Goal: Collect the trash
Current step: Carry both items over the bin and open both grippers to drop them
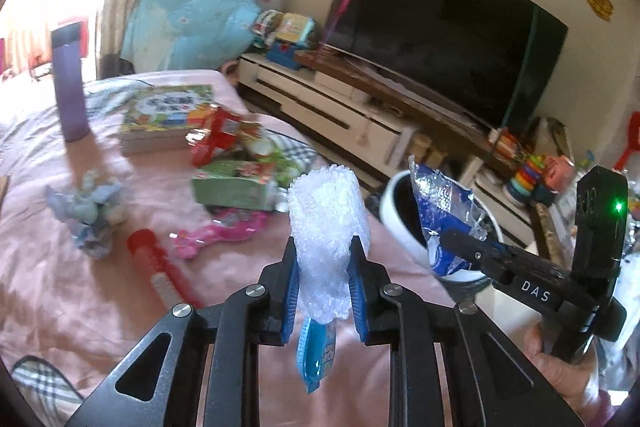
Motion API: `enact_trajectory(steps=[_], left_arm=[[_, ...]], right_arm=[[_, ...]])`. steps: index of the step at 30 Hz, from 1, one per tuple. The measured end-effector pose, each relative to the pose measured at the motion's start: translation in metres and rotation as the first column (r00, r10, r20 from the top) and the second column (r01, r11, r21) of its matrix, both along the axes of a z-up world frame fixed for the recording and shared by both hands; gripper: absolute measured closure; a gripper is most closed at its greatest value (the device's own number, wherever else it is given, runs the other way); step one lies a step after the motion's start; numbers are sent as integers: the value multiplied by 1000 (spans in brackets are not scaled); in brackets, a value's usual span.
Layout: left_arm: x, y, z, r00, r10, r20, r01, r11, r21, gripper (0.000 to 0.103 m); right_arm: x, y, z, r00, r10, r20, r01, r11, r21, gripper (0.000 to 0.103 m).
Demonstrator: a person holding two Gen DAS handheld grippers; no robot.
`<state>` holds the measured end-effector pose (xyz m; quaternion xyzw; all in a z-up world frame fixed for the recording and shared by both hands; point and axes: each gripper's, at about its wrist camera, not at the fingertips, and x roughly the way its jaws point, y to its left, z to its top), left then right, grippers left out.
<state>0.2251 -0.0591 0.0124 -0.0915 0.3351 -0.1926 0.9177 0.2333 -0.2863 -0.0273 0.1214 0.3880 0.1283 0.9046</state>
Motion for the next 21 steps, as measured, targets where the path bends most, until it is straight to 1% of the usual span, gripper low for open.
enact_trajectory(steps=[2, 7, 11, 14, 21], left_arm=[[1, -4, -3, 1000, -21, -16, 21, 1000, -7, 82], [7, -10, -11, 998, -42, -56, 43, 999, 24, 81], [16, -11, -14, 997, -12, -79, 16, 999, 49, 79], [21, -9, -17, 995, 16, -96, -10, 998, 68, 75], [17, -12, -20, 995, 50, -85, -42, 994, 97, 75]], right_arm=[[-4, -8, 1, 1000, -13, -3, 13, 1000, 12, 71], [-13, -21, -2, 999, -36, -13, 37, 999, 29, 71], [-17, -24, -7, 999, -44, -25, 45, 998, 36, 71], [-19, -26, -9, 998, -50, -28, 51, 998, 45, 71], [-24, -27, -10, 998, -51, -26, 52, 997, 51, 71]])
